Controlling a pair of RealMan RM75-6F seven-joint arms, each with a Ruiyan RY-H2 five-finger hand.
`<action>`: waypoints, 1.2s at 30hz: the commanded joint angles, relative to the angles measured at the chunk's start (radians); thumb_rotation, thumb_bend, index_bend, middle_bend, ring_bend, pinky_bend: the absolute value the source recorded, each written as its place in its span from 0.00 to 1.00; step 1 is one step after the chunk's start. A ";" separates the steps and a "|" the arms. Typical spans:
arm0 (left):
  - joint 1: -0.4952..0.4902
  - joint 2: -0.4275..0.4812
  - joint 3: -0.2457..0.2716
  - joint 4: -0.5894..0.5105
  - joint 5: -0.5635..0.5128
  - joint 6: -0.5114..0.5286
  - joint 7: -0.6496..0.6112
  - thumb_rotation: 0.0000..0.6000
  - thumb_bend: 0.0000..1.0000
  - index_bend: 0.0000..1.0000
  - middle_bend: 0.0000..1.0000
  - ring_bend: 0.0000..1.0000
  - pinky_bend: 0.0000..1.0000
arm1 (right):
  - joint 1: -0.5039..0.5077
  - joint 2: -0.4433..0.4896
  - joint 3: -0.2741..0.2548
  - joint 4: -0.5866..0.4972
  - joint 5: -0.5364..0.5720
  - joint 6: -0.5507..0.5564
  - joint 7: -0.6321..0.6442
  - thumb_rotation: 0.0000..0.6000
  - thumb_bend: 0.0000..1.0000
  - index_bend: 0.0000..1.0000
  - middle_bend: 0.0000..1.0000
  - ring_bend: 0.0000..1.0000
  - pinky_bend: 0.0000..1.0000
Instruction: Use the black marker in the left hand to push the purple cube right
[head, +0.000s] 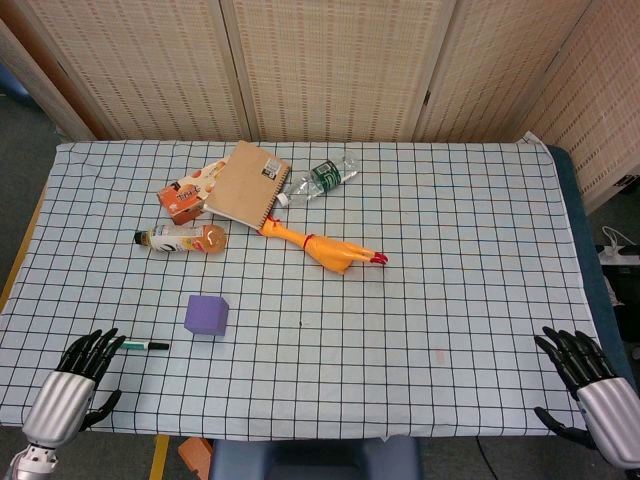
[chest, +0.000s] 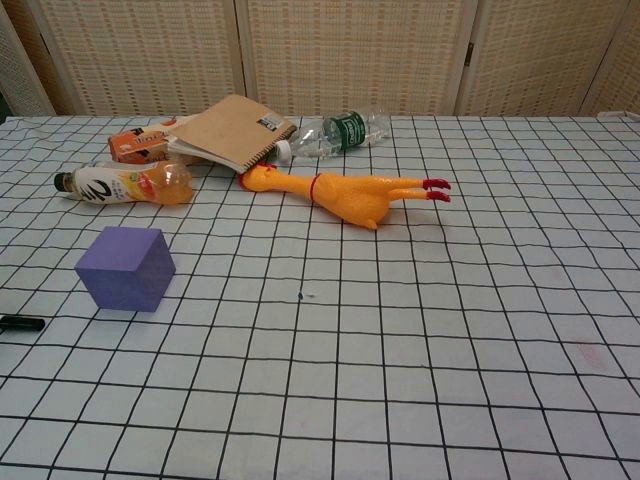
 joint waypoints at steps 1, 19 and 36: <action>-0.018 -0.013 -0.003 0.004 -0.023 -0.040 0.000 1.00 0.33 0.00 0.00 0.02 0.25 | -0.011 0.004 0.003 -0.005 0.007 0.016 0.008 1.00 0.11 0.00 0.00 0.00 0.00; -0.098 -0.308 -0.055 0.479 -0.028 -0.073 0.140 1.00 0.35 0.27 0.30 0.60 0.89 | -0.022 -0.032 0.029 -0.030 0.033 -0.004 -0.101 1.00 0.11 0.00 0.00 0.00 0.00; -0.154 -0.431 -0.043 0.728 -0.047 -0.102 0.051 1.00 0.37 0.36 0.38 0.66 0.94 | -0.013 -0.031 0.034 -0.040 0.040 -0.034 -0.123 1.00 0.11 0.00 0.00 0.00 0.00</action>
